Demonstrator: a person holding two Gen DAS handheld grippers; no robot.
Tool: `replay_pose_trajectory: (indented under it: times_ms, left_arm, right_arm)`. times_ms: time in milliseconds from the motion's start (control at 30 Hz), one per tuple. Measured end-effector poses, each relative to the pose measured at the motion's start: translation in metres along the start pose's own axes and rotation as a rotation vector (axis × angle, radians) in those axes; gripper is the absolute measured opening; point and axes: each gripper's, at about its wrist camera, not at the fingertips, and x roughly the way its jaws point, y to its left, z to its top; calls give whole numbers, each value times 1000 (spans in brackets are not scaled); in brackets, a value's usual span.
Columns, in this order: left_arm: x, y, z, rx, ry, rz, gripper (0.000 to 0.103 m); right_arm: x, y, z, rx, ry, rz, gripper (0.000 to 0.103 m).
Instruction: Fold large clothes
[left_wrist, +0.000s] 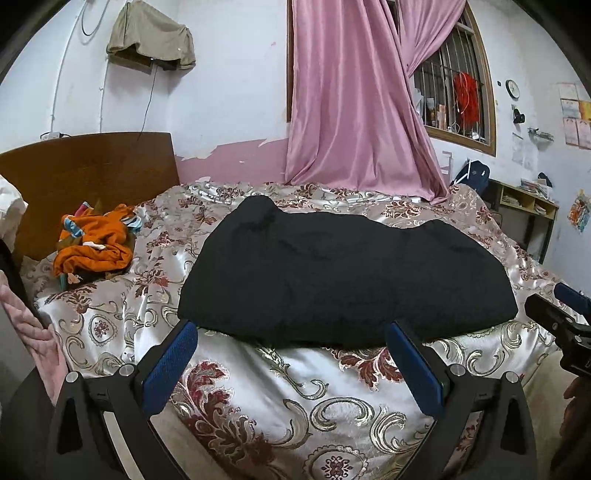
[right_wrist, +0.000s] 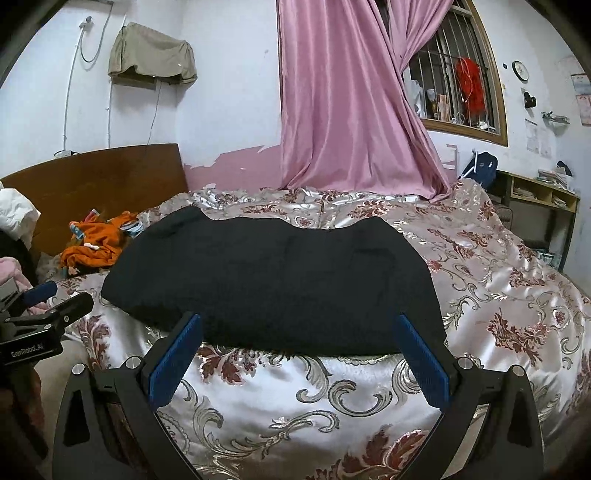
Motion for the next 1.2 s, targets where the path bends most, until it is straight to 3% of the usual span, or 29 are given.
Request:
replay_pose_trajectory:
  times_ms: [1200]
  left_arm:
    - [6, 0, 1, -1, 13, -9, 103]
  right_arm:
    - [2, 5, 1, -3, 14, 4, 102]
